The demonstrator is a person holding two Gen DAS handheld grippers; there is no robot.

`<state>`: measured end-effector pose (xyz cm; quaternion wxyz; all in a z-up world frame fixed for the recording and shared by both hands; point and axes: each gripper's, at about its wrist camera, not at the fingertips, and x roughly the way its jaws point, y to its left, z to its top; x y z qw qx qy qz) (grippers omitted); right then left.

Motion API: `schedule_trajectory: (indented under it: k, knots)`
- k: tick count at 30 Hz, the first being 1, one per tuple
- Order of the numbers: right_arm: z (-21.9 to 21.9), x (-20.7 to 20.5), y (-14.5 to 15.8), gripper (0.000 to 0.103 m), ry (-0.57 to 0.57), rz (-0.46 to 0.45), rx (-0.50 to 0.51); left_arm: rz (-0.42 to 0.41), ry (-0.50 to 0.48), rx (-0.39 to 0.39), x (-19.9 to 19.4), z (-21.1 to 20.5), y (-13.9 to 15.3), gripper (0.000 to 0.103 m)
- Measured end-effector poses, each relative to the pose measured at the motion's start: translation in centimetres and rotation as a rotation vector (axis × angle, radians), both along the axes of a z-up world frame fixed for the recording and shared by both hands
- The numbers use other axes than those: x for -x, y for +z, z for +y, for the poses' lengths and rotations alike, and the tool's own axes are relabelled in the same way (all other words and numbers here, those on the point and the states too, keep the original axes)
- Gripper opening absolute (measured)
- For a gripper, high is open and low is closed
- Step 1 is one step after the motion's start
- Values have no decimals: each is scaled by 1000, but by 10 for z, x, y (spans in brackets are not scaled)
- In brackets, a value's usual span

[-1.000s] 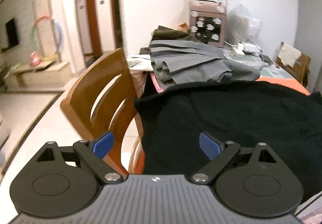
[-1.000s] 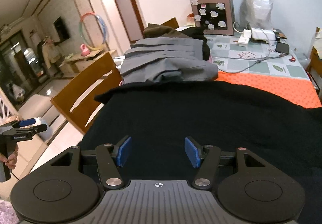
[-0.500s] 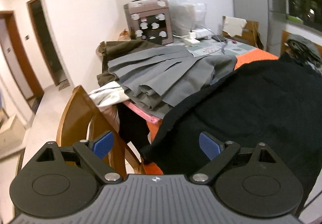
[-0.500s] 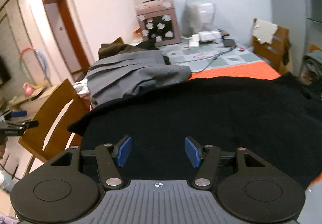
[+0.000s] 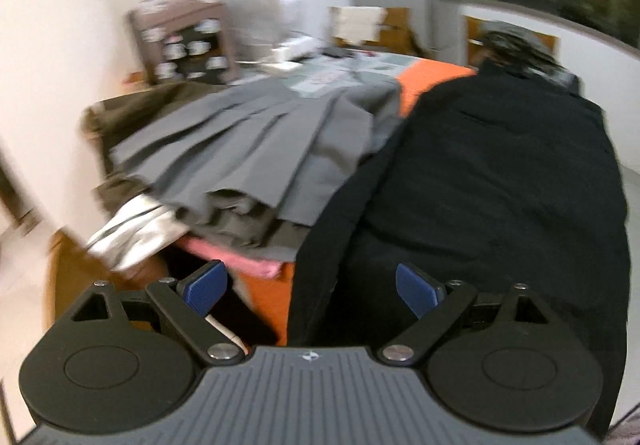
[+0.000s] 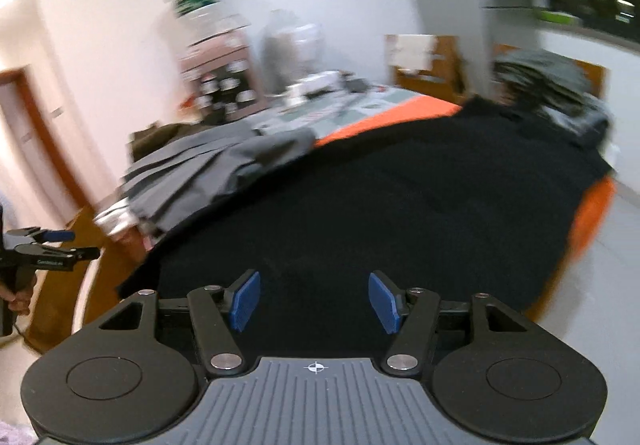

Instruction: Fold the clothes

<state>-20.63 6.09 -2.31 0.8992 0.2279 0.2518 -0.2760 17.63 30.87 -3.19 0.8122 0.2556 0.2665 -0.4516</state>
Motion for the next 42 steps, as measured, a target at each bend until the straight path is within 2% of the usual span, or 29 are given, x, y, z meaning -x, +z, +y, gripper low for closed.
schedule_trajectory:
  k: [4, 8, 11, 13, 20, 24, 28, 31, 36, 37, 38, 40, 42]
  knots:
    - [56, 1, -22, 66, -233, -10, -40, 29, -144, -38, -30, -10, -17, 95]
    - [115, 4, -55, 68, -417, -12, -77, 36, -259, -93, -45, -18, -37, 95]
    - [153, 3, -81, 69, -514, -17, -121, 49, -319, -135, -49, -25, -51, 94]
    - [173, 1, -100, 71, -562, -29, -154, 29, -361, -158, -49, -28, -60, 94]
    - [223, -5, -161, 72, -694, -70, -281, -19, -445, -241, -50, -33, -84, 94]
    - [238, -19, -187, 72, -687, -63, -314, -37, -473, -249, -54, -31, -93, 92]
    - [243, -35, -209, 72, -676, -78, -345, -57, -500, -263, -65, -27, -101, 85]
    - [250, -46, -217, 72, -695, -87, -351, -26, -485, -274, -80, -28, -104, 82]
    - [258, -57, -223, 69, -735, -138, -381, 55, -481, -315, -101, -34, -116, 67]
    - [260, -59, -223, 67, -739, -143, -383, 63, -482, -323, -104, -35, -118, 58]
    - [262, -62, -220, 62, -741, -141, -374, 72, -483, -332, -108, -35, -121, 37]
    - [267, -67, -215, 48, -747, -136, -357, 74, -470, -338, -114, -36, -123, 11]
    - [271, -71, -209, 15, -756, -133, -347, 51, -470, -319, -119, -34, -117, 9]
